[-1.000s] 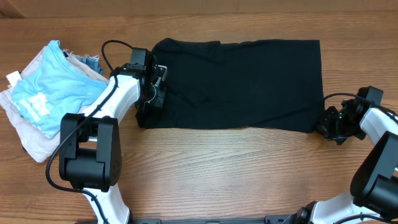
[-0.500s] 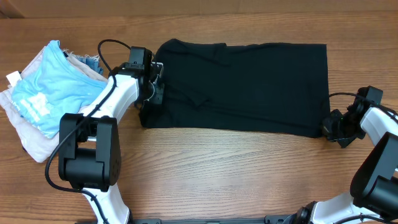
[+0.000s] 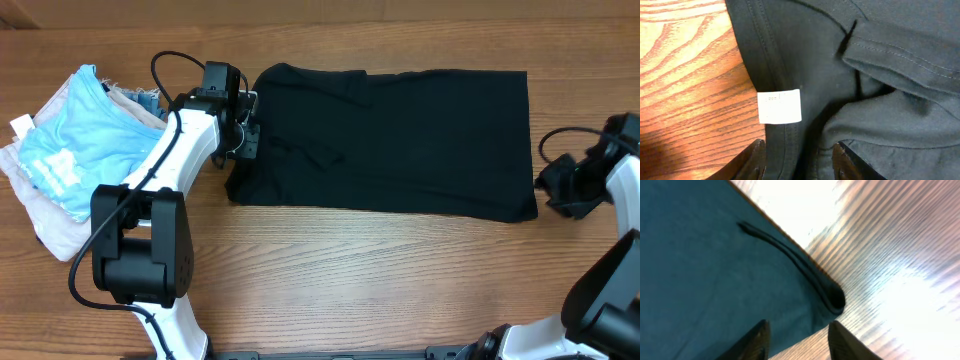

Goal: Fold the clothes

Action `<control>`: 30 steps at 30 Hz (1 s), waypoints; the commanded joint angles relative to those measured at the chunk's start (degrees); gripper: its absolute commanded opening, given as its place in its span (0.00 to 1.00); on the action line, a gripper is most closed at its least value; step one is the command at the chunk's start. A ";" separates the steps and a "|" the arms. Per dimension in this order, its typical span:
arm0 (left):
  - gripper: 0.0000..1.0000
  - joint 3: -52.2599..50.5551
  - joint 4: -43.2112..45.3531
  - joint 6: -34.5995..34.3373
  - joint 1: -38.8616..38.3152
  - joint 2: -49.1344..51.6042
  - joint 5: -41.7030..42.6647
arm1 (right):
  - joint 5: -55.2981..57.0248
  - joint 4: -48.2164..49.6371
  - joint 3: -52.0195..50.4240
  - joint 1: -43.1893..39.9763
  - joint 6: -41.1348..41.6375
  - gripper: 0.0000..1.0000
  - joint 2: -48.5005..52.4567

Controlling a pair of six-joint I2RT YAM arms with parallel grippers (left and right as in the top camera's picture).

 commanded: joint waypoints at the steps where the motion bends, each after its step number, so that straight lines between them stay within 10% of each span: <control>1: 0.50 1.20 0.07 5.90 -0.70 0.07 7.80 | -3.54 2.43 3.26 0.74 -2.21 0.48 -1.68; 7: 0.57 2.84 0.72 6.40 -4.11 0.07 12.46 | -10.88 9.22 2.99 2.38 -8.87 0.54 -1.27; 12: 0.04 2.93 2.25 13.38 -10.01 0.09 11.78 | -11.78 9.22 2.93 4.00 -8.87 0.54 0.94; 18: 0.04 2.93 2.47 26.01 -17.55 0.13 4.92 | -11.78 9.18 2.93 4.33 -8.85 0.53 1.03; 30: 0.04 2.93 5.97 24.83 -18.49 7.98 1.27 | -11.78 9.18 2.93 4.33 -8.85 0.49 1.03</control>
